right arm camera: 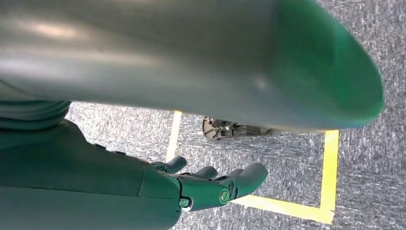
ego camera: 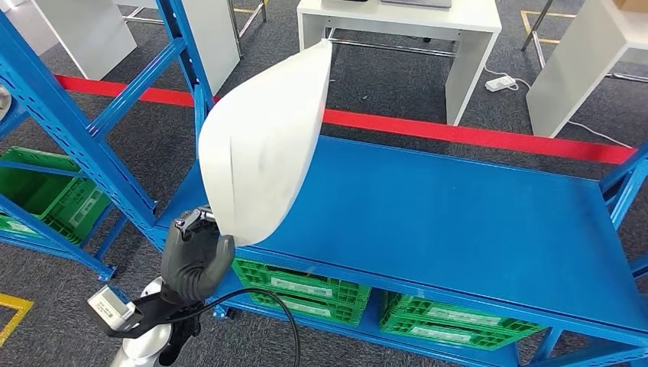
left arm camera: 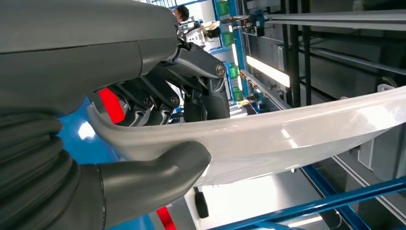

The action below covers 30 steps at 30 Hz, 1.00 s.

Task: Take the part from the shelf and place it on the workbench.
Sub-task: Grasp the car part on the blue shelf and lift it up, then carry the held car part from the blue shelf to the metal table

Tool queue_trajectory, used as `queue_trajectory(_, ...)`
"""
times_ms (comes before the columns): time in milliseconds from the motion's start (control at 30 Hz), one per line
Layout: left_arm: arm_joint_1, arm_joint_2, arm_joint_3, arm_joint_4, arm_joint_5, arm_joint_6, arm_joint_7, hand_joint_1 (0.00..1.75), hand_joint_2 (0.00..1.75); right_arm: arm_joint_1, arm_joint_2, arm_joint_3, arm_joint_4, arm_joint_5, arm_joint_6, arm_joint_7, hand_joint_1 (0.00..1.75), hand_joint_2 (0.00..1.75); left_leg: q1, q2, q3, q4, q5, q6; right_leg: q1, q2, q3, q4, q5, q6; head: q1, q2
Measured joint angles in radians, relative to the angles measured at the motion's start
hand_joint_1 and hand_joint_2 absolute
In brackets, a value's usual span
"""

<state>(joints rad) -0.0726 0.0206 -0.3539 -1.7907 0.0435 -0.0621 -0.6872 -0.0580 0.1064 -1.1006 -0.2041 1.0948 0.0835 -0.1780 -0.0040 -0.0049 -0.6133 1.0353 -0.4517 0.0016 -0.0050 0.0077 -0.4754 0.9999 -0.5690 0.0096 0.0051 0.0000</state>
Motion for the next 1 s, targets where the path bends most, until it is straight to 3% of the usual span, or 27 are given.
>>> queue_trajectory(200,0.037,0.000,-0.022,-0.042,-0.007,-0.005,-0.007,1.75,1.75,-0.002,0.004,0.000,0.000,0.009,0.000,0.013,0.00,0.00,-0.008,0.000,0.000,-0.001,-0.002,0.011,-0.008,0.000,0.001,-0.003,0.000,0.012,0.000,0.000)
queue_trajectory(267,0.049,0.000,-0.029,-0.055,-0.013,-0.009,-0.009,1.75,1.75,-0.004,0.005,0.000,0.000,0.015,0.000,0.017,0.00,0.00,-0.003,0.002,0.006,-0.013,0.004,0.019,-0.008,-0.001,-0.002,0.011,-0.013,0.017,0.001,0.000)
queue_trajectory(333,0.057,0.000,-0.039,-0.064,-0.019,-0.014,-0.011,1.75,1.75,-0.006,0.006,0.000,0.000,0.021,0.000,0.023,0.00,0.00,0.003,0.006,0.010,-0.024,0.009,0.024,-0.008,-0.002,-0.039,0.092,-0.064,0.021,0.004,0.000)
queue_trajectory(400,0.065,0.000,-0.050,-0.067,-0.028,-0.020,-0.012,1.75,1.75,-0.008,0.007,0.000,0.000,0.025,0.001,0.034,0.00,0.00,0.004,0.008,0.009,-0.025,0.010,0.025,-0.010,-0.002,-0.105,0.221,-0.121,0.026,0.007,0.000)
queue_trajectory(433,0.070,0.001,-0.056,-0.067,-0.032,-0.023,-0.012,1.75,1.75,-0.007,0.008,0.000,0.000,0.027,0.001,0.038,0.00,0.00,0.005,0.009,0.008,-0.024,0.010,0.025,-0.012,-0.002,-0.128,0.265,-0.129,0.028,0.008,0.000)
queue_trajectory(467,0.073,0.001,-0.062,-0.067,-0.036,-0.027,-0.011,1.75,1.75,-0.007,0.008,0.001,0.001,0.029,0.001,0.040,0.00,0.00,0.006,0.009,0.007,-0.022,0.010,0.024,-0.014,-0.003,-0.136,0.275,-0.116,0.031,0.008,0.000)
queue_trajectory(500,0.075,0.001,-0.069,-0.068,-0.040,-0.030,-0.010,1.75,1.75,-0.007,0.009,0.001,0.001,0.032,0.001,0.040,0.00,0.00,0.008,0.009,0.005,-0.019,0.011,0.021,-0.017,-0.003,-0.123,0.244,-0.085,0.033,0.008,0.000)
queue_trajectory(567,0.076,0.001,-0.081,-0.072,-0.045,-0.036,-0.006,1.75,1.75,-0.010,0.012,0.002,0.002,0.037,0.001,0.037,0.00,0.00,0.013,0.008,0.000,-0.010,0.012,0.011,-0.022,-0.003,-0.061,0.115,-0.017,0.038,0.010,0.000)
queue_trajectory(600,0.076,0.001,-0.087,-0.075,-0.048,-0.039,-0.004,1.75,1.75,-0.012,0.015,0.002,0.003,0.036,0.001,0.034,0.00,0.00,0.014,0.006,-0.003,-0.006,0.013,0.003,-0.021,-0.001,-0.039,0.066,0.006,0.034,0.010,0.000)
queue_trajectory(633,0.075,0.001,-0.093,-0.079,-0.050,-0.041,-0.003,1.75,1.75,-0.014,0.017,0.003,0.004,0.035,0.001,0.029,0.00,0.00,0.013,0.005,-0.005,-0.002,0.015,-0.006,-0.020,0.001,-0.029,0.039,0.013,0.027,0.010,0.000)
queue_trajectory(767,0.070,0.006,-0.118,-0.085,-0.056,-0.048,0.000,1.75,1.75,-0.017,0.020,0.003,0.005,0.017,0.000,-0.004,0.00,0.00,0.016,0.002,-0.017,0.004,0.019,-0.038,-0.017,0.002,-0.050,0.034,0.028,-0.013,0.006,0.000)
queue_trajectory(833,0.062,0.009,-0.128,-0.082,-0.056,-0.051,0.001,1.75,1.75,-0.018,0.020,0.003,0.005,0.011,0.000,-0.017,0.00,0.00,0.019,0.002,-0.045,0.068,-0.042,-0.047,-0.017,-0.001,-0.067,0.032,0.045,-0.027,0.002,0.000)
queue_trajectory(900,0.052,0.010,-0.136,-0.077,-0.056,-0.052,0.002,1.75,1.75,-0.019,0.019,0.002,0.005,0.005,0.000,-0.023,0.00,0.00,0.019,0.002,-0.082,0.192,-0.130,-0.050,-0.013,-0.003,-0.087,0.033,0.061,-0.033,-0.002,0.000)
queue_trajectory(933,0.048,0.010,-0.140,-0.074,-0.055,-0.052,0.002,1.75,1.75,-0.018,0.019,0.002,0.005,0.003,0.000,-0.025,0.00,0.00,0.019,0.002,-0.091,0.243,-0.154,-0.051,-0.010,-0.004,-0.097,0.034,0.068,-0.034,-0.003,0.000)
queue_trajectory(967,0.043,0.011,-0.143,-0.070,-0.055,-0.053,0.002,1.75,1.75,-0.018,0.019,0.002,0.005,0.002,0.000,-0.028,0.00,0.00,0.019,0.002,-0.084,0.263,-0.157,-0.049,-0.007,-0.004,-0.107,0.034,0.075,-0.034,-0.003,0.000)
queue_trajectory(1000,0.036,0.010,-0.147,-0.066,-0.055,-0.053,0.003,1.75,1.75,-0.018,0.019,0.002,0.005,0.001,0.000,-0.033,0.00,0.00,0.018,0.002,-0.058,0.244,-0.141,-0.044,-0.005,-0.004,-0.116,0.035,0.082,-0.034,-0.004,0.000)
